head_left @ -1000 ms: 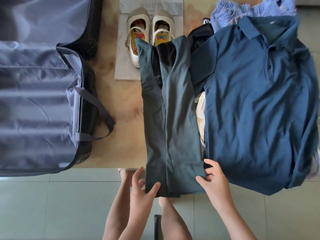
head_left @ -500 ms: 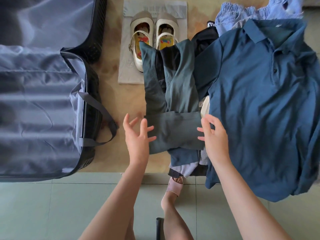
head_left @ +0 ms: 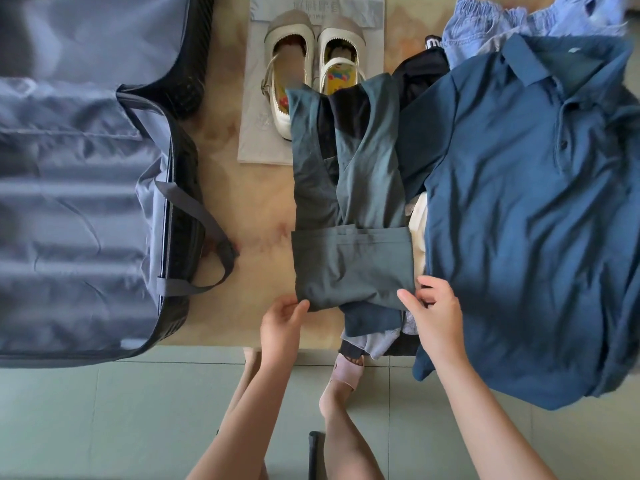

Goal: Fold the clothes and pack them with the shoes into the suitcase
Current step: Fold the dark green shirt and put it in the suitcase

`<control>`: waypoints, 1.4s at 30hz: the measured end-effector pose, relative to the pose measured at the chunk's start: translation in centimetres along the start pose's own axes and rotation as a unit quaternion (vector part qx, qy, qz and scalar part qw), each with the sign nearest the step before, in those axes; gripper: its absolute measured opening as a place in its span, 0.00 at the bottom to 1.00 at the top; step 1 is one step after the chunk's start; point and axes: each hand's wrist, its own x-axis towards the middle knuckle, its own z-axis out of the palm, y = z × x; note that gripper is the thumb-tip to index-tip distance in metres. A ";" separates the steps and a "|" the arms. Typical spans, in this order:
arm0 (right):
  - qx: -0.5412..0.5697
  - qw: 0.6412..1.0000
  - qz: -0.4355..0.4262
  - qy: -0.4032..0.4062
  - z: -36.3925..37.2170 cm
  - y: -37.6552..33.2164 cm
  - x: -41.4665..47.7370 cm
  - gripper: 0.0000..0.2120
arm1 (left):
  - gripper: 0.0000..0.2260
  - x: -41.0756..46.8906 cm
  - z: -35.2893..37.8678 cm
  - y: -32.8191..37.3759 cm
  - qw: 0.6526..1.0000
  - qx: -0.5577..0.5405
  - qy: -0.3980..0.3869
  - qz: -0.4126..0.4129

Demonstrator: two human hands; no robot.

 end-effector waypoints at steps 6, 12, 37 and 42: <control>-0.062 0.997 -0.012 -0.047 -1.3 -0.3 0.0 0.07 | 0.05 -0.1 -1.3 -0.3 0.998 0.008 -0.011 0.054; -0.233 0.967 -0.068 -0.076 -2.2 0.0 0.0 0.08 | 0.03 0.0 -2.4 -1.3 0.994 0.083 -0.029 0.062; -0.153 0.924 -0.343 -0.067 -2.2 0.5 1.2 0.11 | 0.10 1.7 -2.8 -0.6 0.885 0.212 0.028 0.413; -0.093 0.945 -0.311 -0.043 -2.5 -2.4 1.9 0.10 | 0.08 2.3 -3.1 2.0 0.896 0.164 0.038 0.411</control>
